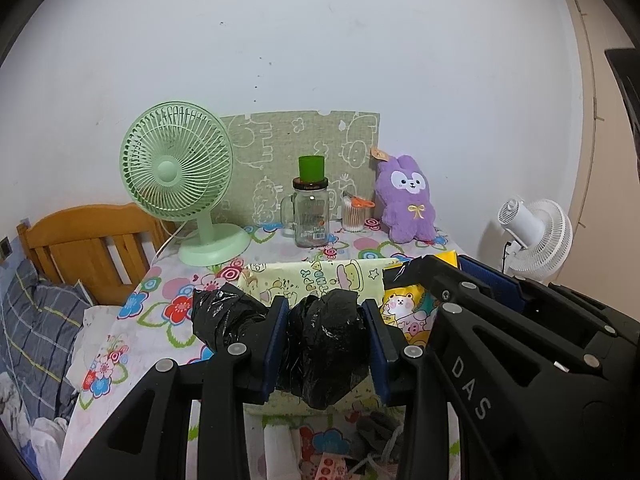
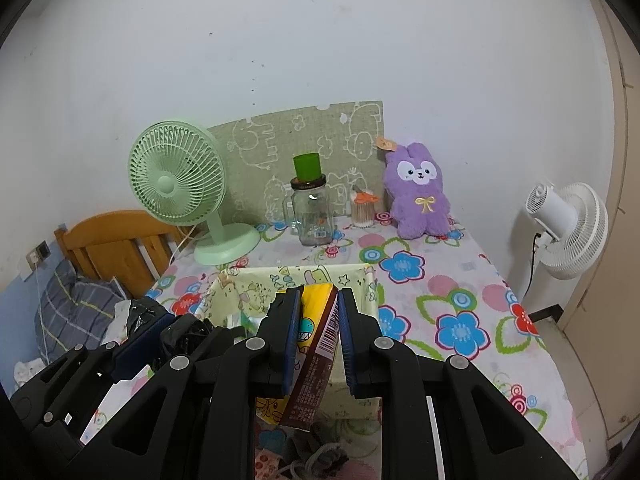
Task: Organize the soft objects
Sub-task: 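Carry the umbrella and cartoon box over the fabric box with both tools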
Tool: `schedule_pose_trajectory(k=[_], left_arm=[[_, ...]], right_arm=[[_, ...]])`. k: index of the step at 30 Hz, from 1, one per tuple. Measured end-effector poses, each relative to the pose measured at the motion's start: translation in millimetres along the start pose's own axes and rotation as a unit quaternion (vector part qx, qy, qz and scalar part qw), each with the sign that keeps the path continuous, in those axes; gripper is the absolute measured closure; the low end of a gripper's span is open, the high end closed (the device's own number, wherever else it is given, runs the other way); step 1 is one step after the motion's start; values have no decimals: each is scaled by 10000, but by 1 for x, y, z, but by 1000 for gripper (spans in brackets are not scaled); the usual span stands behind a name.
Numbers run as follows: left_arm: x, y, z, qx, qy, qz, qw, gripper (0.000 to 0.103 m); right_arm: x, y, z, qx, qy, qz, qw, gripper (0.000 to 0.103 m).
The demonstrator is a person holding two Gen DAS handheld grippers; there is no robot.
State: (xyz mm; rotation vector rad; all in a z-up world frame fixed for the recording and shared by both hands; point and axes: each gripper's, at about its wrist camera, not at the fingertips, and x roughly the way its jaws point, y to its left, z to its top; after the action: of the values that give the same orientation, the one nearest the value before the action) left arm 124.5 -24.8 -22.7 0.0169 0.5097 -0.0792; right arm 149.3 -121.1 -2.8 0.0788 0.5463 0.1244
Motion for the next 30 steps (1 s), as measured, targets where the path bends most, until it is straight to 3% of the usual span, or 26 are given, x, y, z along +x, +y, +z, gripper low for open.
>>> schedule_pose_trajectory(k=[19,30], left_arm=[[50,7,8,-34,87,-171,9998,65],[90,18,0,-166,580,-329,9976,58]], right_arm=[[55,-6,13,-82,66,19,9999,81],[94,-4,7,-110,327,37,9994,81]])
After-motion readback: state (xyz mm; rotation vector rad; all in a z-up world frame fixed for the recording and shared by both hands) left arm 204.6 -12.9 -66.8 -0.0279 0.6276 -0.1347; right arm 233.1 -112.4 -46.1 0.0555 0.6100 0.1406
